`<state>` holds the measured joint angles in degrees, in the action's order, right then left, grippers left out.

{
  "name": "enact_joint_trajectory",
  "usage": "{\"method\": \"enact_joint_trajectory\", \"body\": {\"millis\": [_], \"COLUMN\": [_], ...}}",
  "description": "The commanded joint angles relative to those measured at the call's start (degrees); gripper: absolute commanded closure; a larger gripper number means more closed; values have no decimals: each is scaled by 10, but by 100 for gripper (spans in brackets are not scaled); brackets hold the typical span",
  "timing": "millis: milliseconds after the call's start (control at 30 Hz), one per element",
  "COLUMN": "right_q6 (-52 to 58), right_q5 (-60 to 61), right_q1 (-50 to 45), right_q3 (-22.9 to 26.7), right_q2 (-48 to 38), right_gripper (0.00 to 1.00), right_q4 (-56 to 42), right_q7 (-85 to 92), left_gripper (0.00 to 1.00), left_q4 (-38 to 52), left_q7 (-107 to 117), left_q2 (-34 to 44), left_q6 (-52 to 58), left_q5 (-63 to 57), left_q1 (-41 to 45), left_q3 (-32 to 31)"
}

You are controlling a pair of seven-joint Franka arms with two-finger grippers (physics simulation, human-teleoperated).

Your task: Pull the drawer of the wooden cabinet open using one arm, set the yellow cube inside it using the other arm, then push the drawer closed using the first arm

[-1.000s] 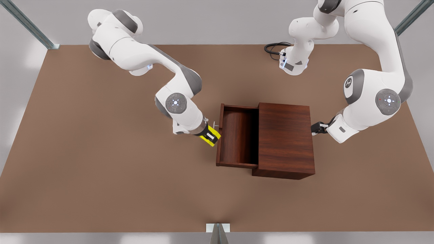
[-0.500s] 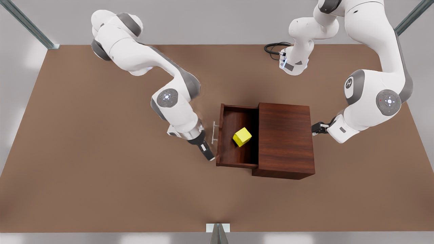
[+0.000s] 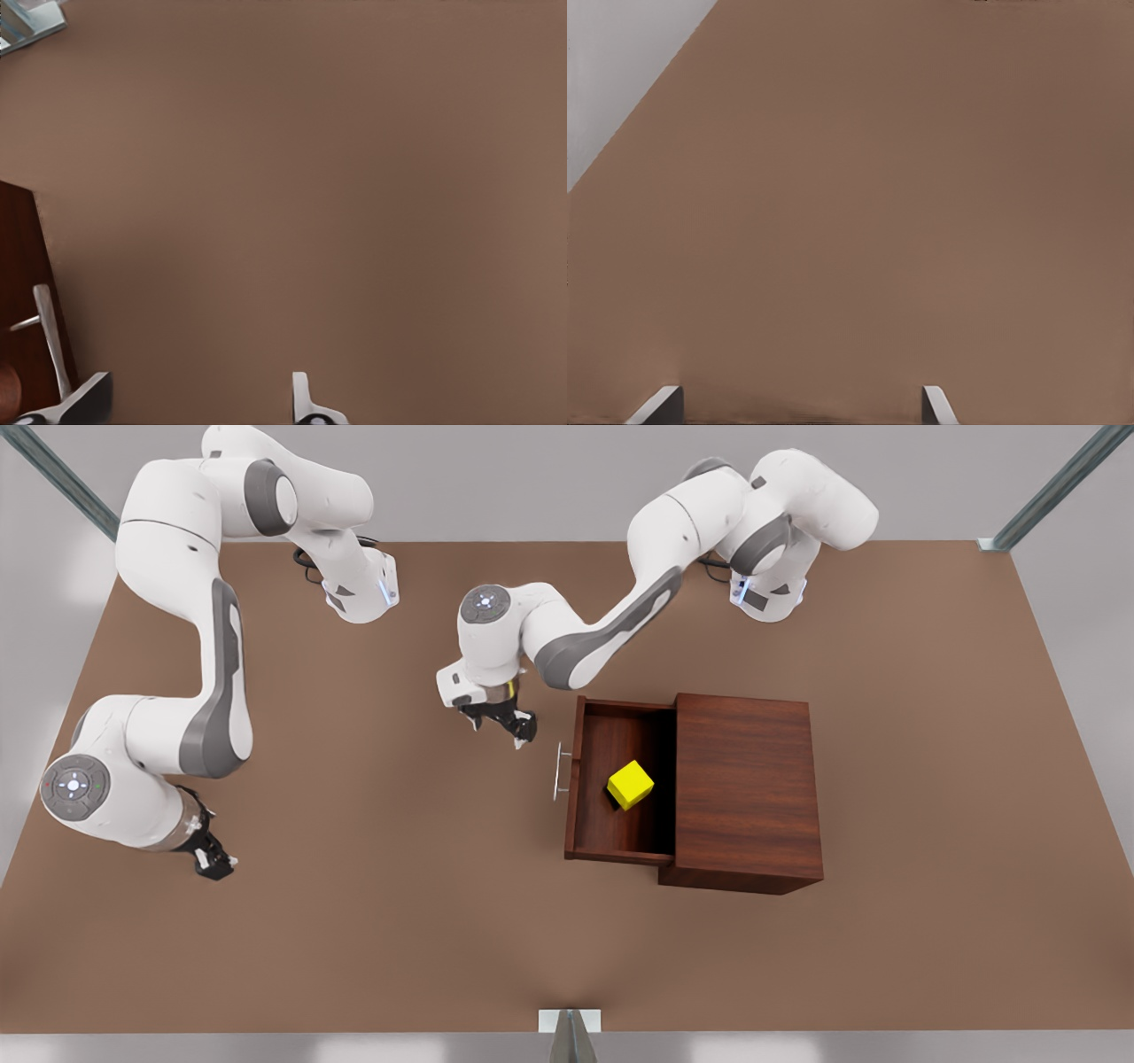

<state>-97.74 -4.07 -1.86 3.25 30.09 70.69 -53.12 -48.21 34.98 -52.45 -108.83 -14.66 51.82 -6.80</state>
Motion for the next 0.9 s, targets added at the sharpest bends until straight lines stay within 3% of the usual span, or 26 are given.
{"method": "enact_joint_trajectory", "body": {"millis": [0, 67, 100, 467, 633, 867], "right_q6": [69, 31, 40, 31, 31, 30], "right_q5": [21, 21, 21, 24, 24, 24], "right_q1": [-3, -3, -1, 2, 2, 2], "right_q3": [1, -1, 1, 4, 4, 4], "right_q2": [-20, -161, -180, -164, -164, -163], "right_gripper": [0, 0, 0, 0, 0, 0], "right_q4": [12, 193, 208, 202, 202, 201], "right_q7": [511, 502, 494, 471, 471, 471], "left_gripper": [0, 0, 0, 0, 0, 0], "left_q4": [2, 1, 0, -31, -32, -34], "left_q7": [476, 476, 475, 419, 365, 325], "left_q2": [-19, -27, -27, -64, -47, -48], "left_q6": [-105, -109, -105, -104, 5, 5], "left_q5": [-45, -45, -45, -46, -56, -55], "left_q1": [8, 8, 8, -13, -14, -33], "left_q3": [13, 25, 29, 32, 33, 34]}}
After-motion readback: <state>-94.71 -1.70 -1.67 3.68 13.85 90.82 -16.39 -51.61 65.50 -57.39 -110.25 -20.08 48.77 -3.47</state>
